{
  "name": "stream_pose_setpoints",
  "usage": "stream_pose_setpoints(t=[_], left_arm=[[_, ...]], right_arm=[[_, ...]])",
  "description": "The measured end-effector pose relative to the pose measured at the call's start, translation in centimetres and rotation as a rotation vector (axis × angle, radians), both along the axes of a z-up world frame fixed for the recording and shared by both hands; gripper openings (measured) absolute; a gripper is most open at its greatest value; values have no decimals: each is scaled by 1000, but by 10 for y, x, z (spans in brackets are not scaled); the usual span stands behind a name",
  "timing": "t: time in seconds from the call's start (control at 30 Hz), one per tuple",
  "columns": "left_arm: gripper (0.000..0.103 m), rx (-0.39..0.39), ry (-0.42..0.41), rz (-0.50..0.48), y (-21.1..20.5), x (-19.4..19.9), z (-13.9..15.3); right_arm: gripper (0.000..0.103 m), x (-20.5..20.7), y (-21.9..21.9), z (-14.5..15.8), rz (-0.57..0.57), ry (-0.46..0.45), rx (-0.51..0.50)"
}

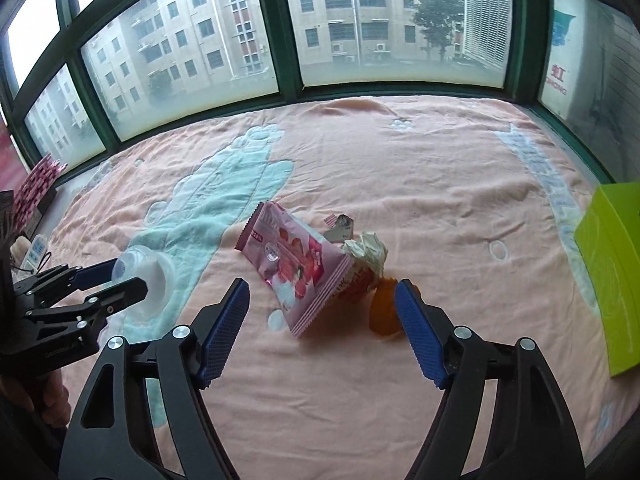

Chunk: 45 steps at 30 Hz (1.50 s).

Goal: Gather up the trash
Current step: 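Grasp the clear cup with the left tool while the right tool grasps the pink wrapper, then lift the cup and pink wrapper and carry them toward the green basket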

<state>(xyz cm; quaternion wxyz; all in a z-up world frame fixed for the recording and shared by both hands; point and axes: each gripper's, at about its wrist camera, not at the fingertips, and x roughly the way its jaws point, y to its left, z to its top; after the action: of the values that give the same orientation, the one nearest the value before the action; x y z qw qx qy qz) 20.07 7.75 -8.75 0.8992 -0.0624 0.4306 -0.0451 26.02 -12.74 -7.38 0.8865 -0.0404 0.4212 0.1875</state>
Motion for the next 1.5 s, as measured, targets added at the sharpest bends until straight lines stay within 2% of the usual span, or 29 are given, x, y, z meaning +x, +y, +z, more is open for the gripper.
stream_pose_setpoints(t=[0.23, 0.4, 0.57, 0.6, 0.67, 0.77, 0.87, 1.2, 1.5], left_arm=[[52, -6, 8, 13, 7, -2, -3], [52, -7, 21, 17, 10, 0, -8], [52, -8, 30, 17, 11, 2, -11], [52, -8, 31, 18, 11, 2, -12], [52, -11, 34, 21, 11, 2, -11], [52, -11, 28, 21, 10, 1, -10], [52, -16, 21, 22, 9, -2, -7], [52, -25, -16, 15, 5, -21, 11], [52, -38, -72, -54, -26, -45, 35]], right_arm=[[63, 37, 26, -16, 100, 42, -46], [58, 51, 39, -28, 158, 79, -101], [49, 53, 49, -36, 208, 98, -164], [46, 52, 50, -37, 215, 95, -172], [32, 49, 51, -38, 221, 110, -179], [19, 42, 52, -39, 230, 109, -178], [15, 33, 51, -37, 222, 113, -141], [12, -13, 33, -16, 133, 70, -36], [12, -76, -8, 20, 7, -12, -1]])
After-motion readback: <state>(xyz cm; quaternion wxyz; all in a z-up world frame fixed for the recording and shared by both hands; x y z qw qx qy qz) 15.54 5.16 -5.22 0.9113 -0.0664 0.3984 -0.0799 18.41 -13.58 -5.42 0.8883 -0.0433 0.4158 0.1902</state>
